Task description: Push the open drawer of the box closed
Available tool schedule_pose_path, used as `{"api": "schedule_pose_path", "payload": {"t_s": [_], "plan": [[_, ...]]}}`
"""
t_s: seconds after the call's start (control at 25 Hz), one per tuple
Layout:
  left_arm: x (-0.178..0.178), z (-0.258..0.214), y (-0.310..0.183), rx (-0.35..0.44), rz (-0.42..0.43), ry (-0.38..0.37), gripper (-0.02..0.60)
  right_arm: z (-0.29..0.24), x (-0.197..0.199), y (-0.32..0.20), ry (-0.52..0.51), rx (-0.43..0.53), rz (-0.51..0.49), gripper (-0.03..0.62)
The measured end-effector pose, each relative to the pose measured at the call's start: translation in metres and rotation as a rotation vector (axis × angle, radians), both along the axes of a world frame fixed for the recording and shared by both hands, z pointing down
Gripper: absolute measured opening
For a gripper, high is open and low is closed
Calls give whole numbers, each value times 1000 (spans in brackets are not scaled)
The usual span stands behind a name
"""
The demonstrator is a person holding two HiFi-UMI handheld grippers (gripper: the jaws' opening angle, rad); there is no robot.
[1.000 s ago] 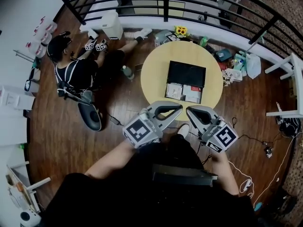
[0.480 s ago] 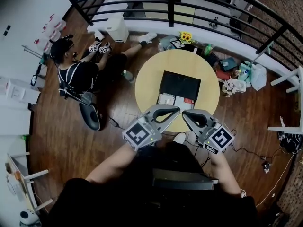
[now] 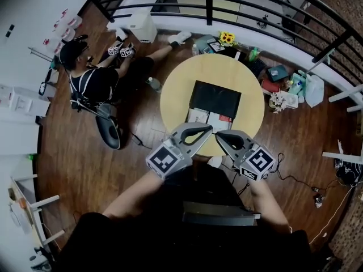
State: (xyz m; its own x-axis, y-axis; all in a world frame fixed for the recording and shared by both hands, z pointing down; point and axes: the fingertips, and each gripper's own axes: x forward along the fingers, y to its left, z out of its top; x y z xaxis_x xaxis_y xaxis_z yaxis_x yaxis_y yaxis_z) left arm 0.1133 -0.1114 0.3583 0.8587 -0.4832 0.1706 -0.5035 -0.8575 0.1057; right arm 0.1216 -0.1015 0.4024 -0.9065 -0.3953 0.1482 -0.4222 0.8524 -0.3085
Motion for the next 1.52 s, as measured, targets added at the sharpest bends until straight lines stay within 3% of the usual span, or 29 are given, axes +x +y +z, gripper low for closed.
{"api": "schedule_pose_path", "payload": {"t_s": [0.36,0.52,0.8,1.32,1.52], "plan": [[-28,33,-11,-19,66,-9,23,57,-30,-12,-2,-212,121,-3],[-43,54,-11,-12,78,-32,23,82,-46,-17,-52,-312,161,-4],[-61,84,-16,-24,62,-37,23,120,-65,-13,-64,-436,174,-3],[-53,132,-31,-68,61,-62,23,210,-63,-6,-124,-715,233,3],[-53,148,-37,-89,48,-63,23,244,-62,-1,-128,-794,257,36]]}}
